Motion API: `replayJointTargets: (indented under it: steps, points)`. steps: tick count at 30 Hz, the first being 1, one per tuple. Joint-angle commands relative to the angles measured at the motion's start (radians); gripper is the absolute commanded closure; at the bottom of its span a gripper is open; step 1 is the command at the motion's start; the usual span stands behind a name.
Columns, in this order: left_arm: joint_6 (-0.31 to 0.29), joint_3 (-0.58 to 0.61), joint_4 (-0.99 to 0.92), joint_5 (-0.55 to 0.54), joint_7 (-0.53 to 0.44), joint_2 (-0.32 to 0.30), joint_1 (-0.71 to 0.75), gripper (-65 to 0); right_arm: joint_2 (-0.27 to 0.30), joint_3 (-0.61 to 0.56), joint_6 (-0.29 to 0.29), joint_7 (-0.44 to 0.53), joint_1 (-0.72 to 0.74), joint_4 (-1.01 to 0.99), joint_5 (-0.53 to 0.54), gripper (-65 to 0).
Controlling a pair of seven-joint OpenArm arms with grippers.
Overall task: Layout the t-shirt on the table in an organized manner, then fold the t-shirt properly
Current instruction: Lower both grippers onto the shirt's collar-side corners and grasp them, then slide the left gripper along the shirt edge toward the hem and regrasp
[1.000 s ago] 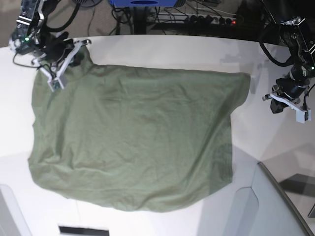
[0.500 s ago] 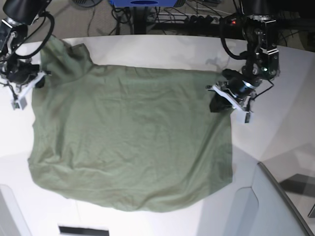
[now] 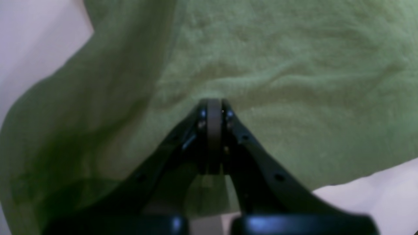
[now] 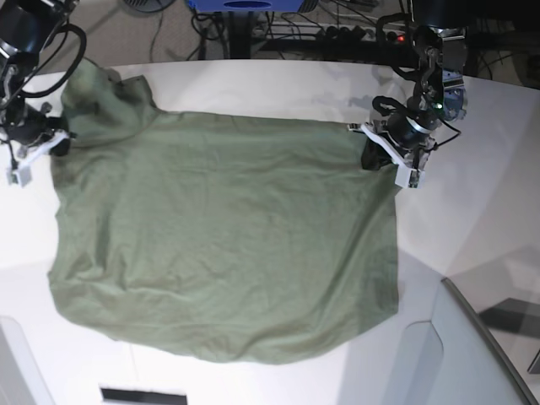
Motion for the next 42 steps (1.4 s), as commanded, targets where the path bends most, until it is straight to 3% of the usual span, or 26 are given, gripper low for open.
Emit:
replayJointTargets:
  steps: [1, 4, 8, 17, 21, 25, 33, 42]
  points:
    - [0.009, -0.003, 0.002, 0.023, 0.03, -0.025, 0.011, 0.0, 0.019, 0.017, -0.033, -0.017, -0.009, 0.014, -0.031, -0.3]
    - [0.009, -0.003, 0.004, 0.023, 0.032, -0.028, 0.018, 0.0, 0.019, 0.03, -0.051, -0.027, -0.019, 0.048, -0.031, -0.3]
    - [0.009, -0.003, 0.005, 0.023, 0.034, -0.028, 0.027, 0.0, -0.013, 0.03, -0.128, -0.051, -0.069, 0.147, -0.028, -0.3]
    - [0.009, -0.003, 0.312, 0.02, 0.035, -0.02, 0.107, 0.0, -0.111, 0.019, -0.12, -0.056, -0.151, 0.502, -0.028, -0.2]
    - [0.009, -0.067, 0.39, 0.02, 0.035, -0.012, 0.12, 0.0, -0.124, -0.015, 0.015, -0.056, -0.169, 0.601, -0.026, -0.2]
    - [0.004, -0.213, 0.246, 0.018, 0.037, 0.015, 0.036, 0.0, -0.127, -0.069, 0.097, -0.056, -0.184, 0.611, -0.026, -0.2]
    - [0.004, -0.237, 0.082, -0.121, 0.159, -0.022, -0.131, 0.0, -0.098, -0.411, 0.101, -0.056, -0.229, 0.609, -0.031, -0.2]
    - [0.004, -0.25, -0.147, -0.135, 0.164, -0.022, -0.32, 0.0, -0.122, -0.446, 0.101, -0.056, -0.233, 0.606, -0.031, -0.2]
